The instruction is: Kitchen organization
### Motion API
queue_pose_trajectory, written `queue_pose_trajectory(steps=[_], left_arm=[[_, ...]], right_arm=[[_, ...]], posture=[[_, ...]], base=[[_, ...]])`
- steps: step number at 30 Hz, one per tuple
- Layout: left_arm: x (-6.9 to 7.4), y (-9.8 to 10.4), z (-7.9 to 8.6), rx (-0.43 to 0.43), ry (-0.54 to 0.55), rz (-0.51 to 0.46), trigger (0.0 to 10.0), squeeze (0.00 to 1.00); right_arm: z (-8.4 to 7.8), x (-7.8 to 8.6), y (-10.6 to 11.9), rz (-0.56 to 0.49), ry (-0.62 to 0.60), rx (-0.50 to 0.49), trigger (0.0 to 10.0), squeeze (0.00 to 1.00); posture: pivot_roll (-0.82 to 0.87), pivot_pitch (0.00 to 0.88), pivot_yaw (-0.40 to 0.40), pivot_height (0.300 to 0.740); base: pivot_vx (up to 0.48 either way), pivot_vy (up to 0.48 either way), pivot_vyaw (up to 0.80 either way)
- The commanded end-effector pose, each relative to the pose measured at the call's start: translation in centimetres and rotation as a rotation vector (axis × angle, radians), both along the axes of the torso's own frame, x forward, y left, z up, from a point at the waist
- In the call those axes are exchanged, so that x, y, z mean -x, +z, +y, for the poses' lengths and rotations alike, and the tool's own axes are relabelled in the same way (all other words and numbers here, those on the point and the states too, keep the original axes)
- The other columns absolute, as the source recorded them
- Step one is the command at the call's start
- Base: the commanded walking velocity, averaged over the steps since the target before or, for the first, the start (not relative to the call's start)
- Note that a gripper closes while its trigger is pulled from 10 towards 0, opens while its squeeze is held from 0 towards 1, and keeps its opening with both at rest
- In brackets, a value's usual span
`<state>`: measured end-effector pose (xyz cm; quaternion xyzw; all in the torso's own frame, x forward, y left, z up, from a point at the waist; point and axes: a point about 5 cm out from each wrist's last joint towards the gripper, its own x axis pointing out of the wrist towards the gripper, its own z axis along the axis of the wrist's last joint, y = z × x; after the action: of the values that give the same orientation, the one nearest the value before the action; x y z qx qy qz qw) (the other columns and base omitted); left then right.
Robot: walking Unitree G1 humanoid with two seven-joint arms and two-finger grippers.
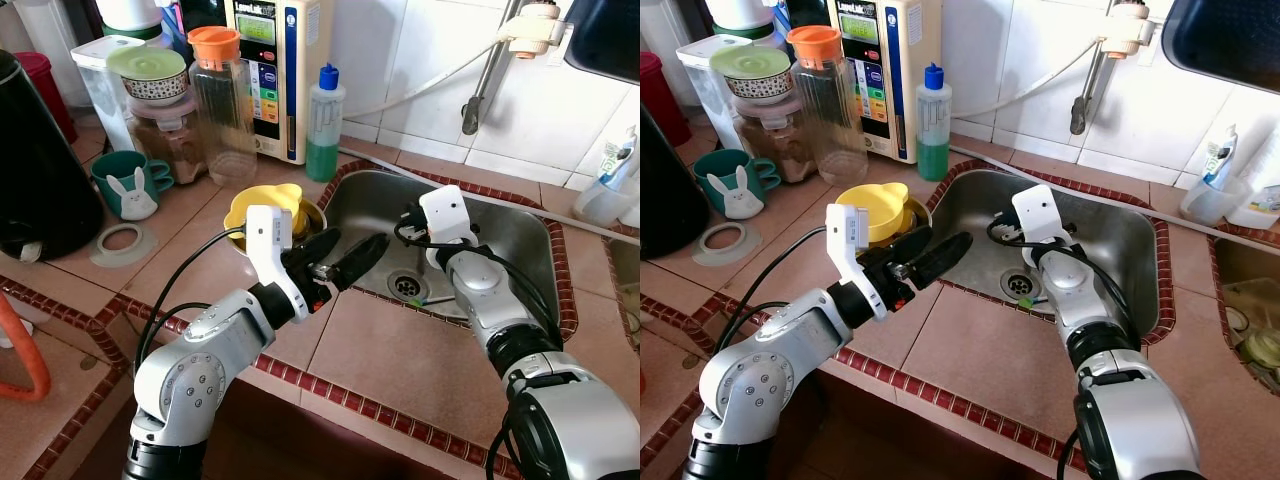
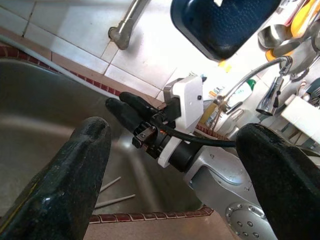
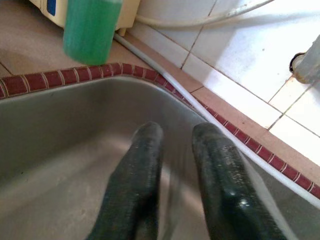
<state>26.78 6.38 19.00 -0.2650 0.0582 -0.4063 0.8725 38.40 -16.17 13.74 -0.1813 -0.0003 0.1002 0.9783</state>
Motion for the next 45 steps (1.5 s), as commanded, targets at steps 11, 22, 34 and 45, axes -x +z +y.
queue_pose_trajectory(steps=[11,22,34,45], left_arm=[[0.2,0.3,0.0,-0.023,0.001,-0.012,10.0,1.00],[-1.4,0.2,1.0,-0.130,0.155,-0.065,10.0,1.00],[-3.4,-1.0,2.4,-0.259,0.378,-0.089,10.0,1.00],[-4.0,-1.4,2.8,-0.258,0.438,-0.089,10.0,0.00]], right_arm=[[-0.1,0.0,-0.3,0.029,0.011,0.002,10.0,1.00],[-0.7,-0.3,0.4,0.030,-0.013,-0.116,10.0,1.00],[-0.6,-0.1,2.6,-0.012,0.092,-0.215,10.0,1.00],[-0.8,1.3,4.0,-0.049,0.121,-0.237,10.0,0.00]], posture=[[0.12,0.025,-0.024,0.740],[0.12,0.026,-0.027,0.740],[0.08,0.027,-0.031,0.740],[0.06,0.020,-0.030,0.740]], base=[[0.000,0.000,0.00],[0.000,0.000,0.00],[0.000,0.000,0.00],[0.000,0.000,-0.21]])
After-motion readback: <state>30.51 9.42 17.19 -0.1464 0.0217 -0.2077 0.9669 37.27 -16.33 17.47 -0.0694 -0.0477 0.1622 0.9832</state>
